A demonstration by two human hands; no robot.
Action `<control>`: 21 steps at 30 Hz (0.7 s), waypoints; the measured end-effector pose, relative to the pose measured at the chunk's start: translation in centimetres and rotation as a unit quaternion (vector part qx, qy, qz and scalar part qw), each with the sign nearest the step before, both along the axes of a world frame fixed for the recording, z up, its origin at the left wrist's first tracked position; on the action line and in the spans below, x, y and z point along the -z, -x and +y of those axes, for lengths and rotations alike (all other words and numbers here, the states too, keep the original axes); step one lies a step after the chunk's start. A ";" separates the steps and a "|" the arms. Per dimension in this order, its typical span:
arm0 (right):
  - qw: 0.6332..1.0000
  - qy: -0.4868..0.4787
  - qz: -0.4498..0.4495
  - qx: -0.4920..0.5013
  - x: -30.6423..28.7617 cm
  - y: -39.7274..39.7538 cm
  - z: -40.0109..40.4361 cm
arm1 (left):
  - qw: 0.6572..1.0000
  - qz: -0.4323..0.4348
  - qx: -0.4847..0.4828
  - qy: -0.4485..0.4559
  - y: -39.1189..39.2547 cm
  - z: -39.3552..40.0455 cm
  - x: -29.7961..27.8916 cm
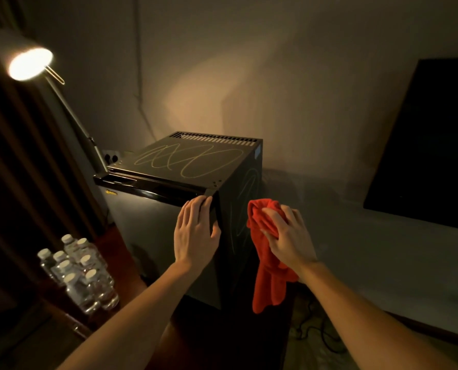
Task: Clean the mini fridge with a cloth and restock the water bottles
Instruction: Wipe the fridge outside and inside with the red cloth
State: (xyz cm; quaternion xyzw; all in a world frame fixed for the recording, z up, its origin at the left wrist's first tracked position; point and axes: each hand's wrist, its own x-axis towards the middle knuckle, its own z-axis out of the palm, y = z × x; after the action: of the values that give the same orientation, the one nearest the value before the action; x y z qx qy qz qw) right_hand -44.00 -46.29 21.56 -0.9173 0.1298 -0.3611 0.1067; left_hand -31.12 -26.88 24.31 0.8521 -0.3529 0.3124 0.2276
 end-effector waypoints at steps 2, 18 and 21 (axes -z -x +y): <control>1.000 -0.002 -0.010 0.005 -0.2 -0.3 -0.2 | 1.000 -0.012 0.000 -0.004 -0.6 -0.4 -0.3; 1.000 0.002 0.002 0.013 0.6 -5.0 -2.4 | 0.996 -0.087 0.001 0.028 -4.7 -3.4 1.1; 1.000 -0.017 0.011 -0.005 0.7 -6.4 -3.7 | 0.993 -0.114 -0.002 0.040 -5.2 -3.5 1.4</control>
State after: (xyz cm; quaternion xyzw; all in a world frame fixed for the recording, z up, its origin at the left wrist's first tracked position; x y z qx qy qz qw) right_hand -37.58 -50.03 20.85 -0.9199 0.1324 -0.3483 0.1223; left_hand -25.96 -30.40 22.88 0.8020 -0.3619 0.4216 0.2195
